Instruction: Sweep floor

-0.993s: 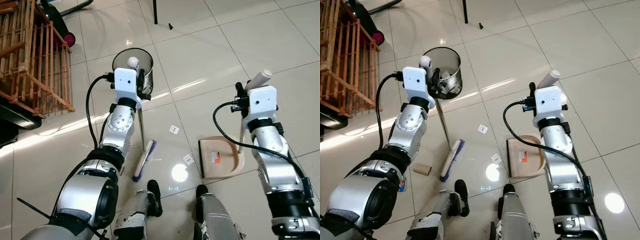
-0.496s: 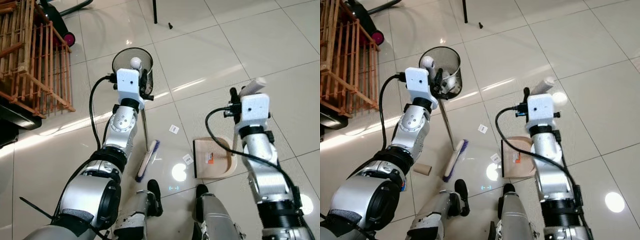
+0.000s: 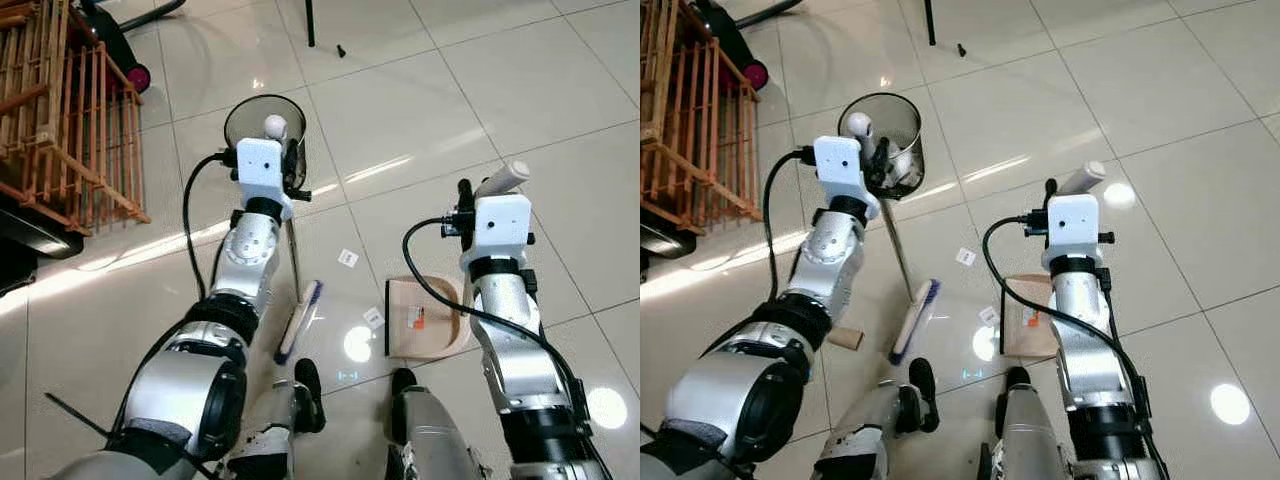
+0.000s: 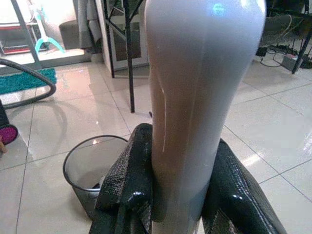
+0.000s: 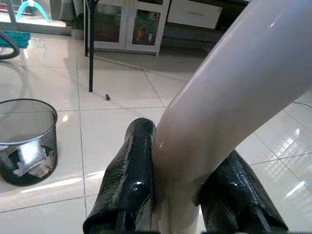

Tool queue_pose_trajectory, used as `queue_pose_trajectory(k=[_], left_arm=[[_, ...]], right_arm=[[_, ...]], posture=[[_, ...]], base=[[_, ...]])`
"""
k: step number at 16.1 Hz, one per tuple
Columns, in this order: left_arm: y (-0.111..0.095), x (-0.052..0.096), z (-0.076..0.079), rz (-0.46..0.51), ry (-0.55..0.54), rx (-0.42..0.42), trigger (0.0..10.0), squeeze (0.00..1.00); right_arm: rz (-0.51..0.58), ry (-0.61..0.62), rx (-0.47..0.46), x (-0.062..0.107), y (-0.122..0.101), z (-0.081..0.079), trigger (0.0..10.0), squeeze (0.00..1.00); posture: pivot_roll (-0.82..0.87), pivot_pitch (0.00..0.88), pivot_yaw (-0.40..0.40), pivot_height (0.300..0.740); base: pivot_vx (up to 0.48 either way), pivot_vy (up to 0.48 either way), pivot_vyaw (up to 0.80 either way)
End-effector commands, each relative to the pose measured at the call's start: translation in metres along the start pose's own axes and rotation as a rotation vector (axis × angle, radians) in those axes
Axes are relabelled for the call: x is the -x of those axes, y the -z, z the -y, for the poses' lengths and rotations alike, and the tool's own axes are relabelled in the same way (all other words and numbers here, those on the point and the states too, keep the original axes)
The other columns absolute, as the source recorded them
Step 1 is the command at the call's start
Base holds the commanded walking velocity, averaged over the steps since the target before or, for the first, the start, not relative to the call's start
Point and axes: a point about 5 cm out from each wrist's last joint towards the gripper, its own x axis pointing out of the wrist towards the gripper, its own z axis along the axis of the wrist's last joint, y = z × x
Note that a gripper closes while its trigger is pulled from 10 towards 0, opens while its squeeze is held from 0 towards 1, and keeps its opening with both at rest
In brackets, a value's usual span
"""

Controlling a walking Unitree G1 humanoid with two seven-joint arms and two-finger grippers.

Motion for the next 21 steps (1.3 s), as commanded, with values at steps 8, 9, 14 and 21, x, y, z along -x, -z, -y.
queue_pose_trajectory(k=[8, 9, 14, 21], left_arm=[[-0.018, -0.013, 0.059, -0.021, -0.178, 0.657, 10.0, 0.0], [-0.023, -0.015, 0.056, 0.01, -0.161, 0.653, 10.0, 0.0], [-0.066, -0.025, 0.054, 0.263, 0.246, 0.268, 10.0, 0.0], [-0.035, 0.001, 0.03, 0.183, 0.424, -0.126, 10.0, 0.0]], right_arm=[[-0.088, 0.023, -0.034, 0.008, 0.014, -0.015, 10.0, 0.0], [-0.089, 0.025, -0.036, 0.008, 0.014, -0.015, 10.0, 0.0], [-0.099, 0.033, -0.044, 0.009, 0.017, -0.014, 10.0, 0.0], [-0.136, 0.054, -0.062, 0.017, 0.025, -0.011, 10.0, 0.0]], posture=[[-0.05, 0.375, 0.145, 0.74], [-0.05, 0.373, 0.143, 0.74], [-0.02, 0.368, 0.14, 0.74], [-0.01, 0.351, 0.147, 0.74]], base=[[0.0, 0.0, 0.0], [0.0, 0.0, 0.0], [0.0, 0.0, 0.0], [0.0, 0.0, 0.0]])
